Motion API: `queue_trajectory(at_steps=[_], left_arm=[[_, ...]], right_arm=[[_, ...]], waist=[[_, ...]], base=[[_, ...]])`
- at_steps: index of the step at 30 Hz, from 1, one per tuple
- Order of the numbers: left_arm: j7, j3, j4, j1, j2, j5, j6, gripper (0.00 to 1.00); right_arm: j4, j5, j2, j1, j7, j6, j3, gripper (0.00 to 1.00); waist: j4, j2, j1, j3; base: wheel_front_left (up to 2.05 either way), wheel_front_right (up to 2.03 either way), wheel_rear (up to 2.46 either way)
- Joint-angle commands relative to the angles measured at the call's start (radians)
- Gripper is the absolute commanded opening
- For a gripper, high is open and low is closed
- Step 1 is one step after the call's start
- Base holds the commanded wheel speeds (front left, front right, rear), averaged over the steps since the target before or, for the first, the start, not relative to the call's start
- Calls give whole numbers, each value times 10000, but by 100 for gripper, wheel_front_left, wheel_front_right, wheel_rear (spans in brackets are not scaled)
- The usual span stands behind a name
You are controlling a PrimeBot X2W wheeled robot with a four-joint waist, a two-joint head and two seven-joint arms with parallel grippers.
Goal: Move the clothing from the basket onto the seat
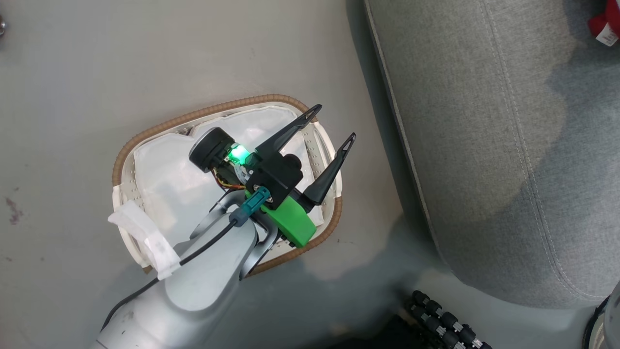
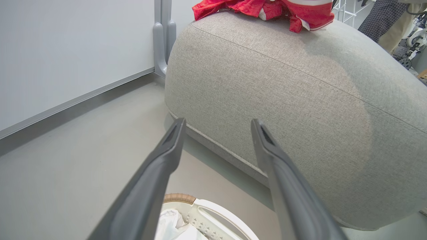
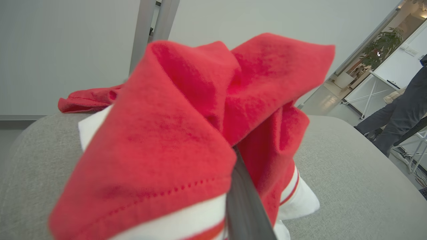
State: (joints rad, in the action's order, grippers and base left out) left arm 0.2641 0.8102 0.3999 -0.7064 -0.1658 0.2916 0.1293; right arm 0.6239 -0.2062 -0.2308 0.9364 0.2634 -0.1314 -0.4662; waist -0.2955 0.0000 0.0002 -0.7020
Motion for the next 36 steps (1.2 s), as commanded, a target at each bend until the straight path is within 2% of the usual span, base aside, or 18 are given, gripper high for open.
queue_trajectory(at_steps=[1,2,3,4,5,12,21,31,36], left_arm=[[2,-31,41,119,-89,30,25,100],[2,-40,46,156,-92,34,25,100],[2,-61,66,207,-106,59,25,100],[2,-74,75,237,-110,74,24,100],[2,-93,90,270,-116,109,25,100],[2,-240,77,581,-8,279,25,100],[2,-723,-7,1077,211,513,25,100],[2,-1870,-279,1838,726,669,24,100],[2,-2707,-322,2310,869,564,17,100]], right_arm=[[-50,-53,51,-242,20,15,13,0],[-87,-48,94,-315,20,15,25,14],[-124,-65,151,-402,20,15,54,38],[-165,-71,184,-478,20,15,76,89],[-214,-74,228,-580,20,15,109,100],[-528,51,416,-1471,20,15,556,100],[-697,262,274,-2403,20,15,1037,100],[-759,505,-454,-2348,20,15,1664,100],[-625,645,-334,-2224,20,15,2045,100]], waist=[[-58,0,-2,89],[-73,0,-2,127],[-98,0,-2,195],[-114,0,-2,249],[-138,0,-2,338],[-229,0,-2,1064],[-152,0,-2,2162],[695,0,-2,3772],[1270,0,-2,4379]], base=[[0,0,0],[0,0,0],[0,0,0],[0,0,0],[0,0,0],[0,0,0],[0,0,0],[0,0,0],[0,0,0]])
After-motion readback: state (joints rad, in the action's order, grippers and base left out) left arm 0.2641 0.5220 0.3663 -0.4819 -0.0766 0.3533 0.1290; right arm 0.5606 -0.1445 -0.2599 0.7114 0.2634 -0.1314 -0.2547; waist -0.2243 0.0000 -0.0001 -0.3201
